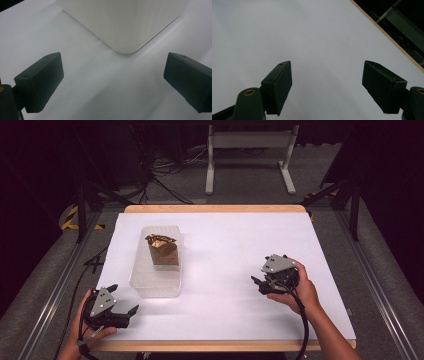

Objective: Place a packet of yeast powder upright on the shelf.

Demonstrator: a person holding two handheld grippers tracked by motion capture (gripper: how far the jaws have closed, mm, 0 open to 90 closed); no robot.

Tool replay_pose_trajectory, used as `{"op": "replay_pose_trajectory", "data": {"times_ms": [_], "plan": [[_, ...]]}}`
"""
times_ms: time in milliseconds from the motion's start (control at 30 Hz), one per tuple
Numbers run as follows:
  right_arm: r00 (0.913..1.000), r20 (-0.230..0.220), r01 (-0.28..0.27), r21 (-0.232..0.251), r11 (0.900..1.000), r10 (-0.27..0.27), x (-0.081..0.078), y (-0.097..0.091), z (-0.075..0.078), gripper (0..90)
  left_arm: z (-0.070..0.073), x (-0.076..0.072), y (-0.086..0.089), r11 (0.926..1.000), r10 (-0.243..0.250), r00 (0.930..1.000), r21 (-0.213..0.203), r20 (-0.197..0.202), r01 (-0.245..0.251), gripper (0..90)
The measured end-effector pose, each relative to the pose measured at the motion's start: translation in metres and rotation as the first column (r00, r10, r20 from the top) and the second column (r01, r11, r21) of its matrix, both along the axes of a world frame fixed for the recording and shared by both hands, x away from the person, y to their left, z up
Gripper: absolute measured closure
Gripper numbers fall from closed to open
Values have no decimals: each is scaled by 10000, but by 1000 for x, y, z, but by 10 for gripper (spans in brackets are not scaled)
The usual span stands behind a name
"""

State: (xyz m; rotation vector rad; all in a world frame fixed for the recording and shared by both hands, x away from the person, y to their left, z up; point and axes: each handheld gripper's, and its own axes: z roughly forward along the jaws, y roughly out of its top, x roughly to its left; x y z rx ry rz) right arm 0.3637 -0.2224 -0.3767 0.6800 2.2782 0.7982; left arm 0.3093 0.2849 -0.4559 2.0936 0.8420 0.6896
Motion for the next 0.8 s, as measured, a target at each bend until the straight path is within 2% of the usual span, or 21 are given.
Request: {"op": "replay_pose_trajectory", "data": {"times_ms": [67,167,467,700,800], "plan": [[9999,22,142,-83,9999,-142,-2,-5,-3,234,0,0,0,10000,8,10000,-97,-42,-9,37],[9996,12,268,-60,9996,-268,-6,-13,-7,230,0,0,0,10000,-15,10000,45,-8,15,37],[9986,-124,517,-82,9986,-518,-17,-33,-16,226,-1,0,-1,10000,-18,10000,56,-31,18,38],[9974,-113,716,217,9972,-714,-28,-50,-22,221,-1,0,-1,10000,-25,10000,26,-28,25,38],[9980,-127,619,329,9975,-615,-33,-57,-25,212,-1,0,-1,10000,-27,10000,27,-25,28,38]]}}
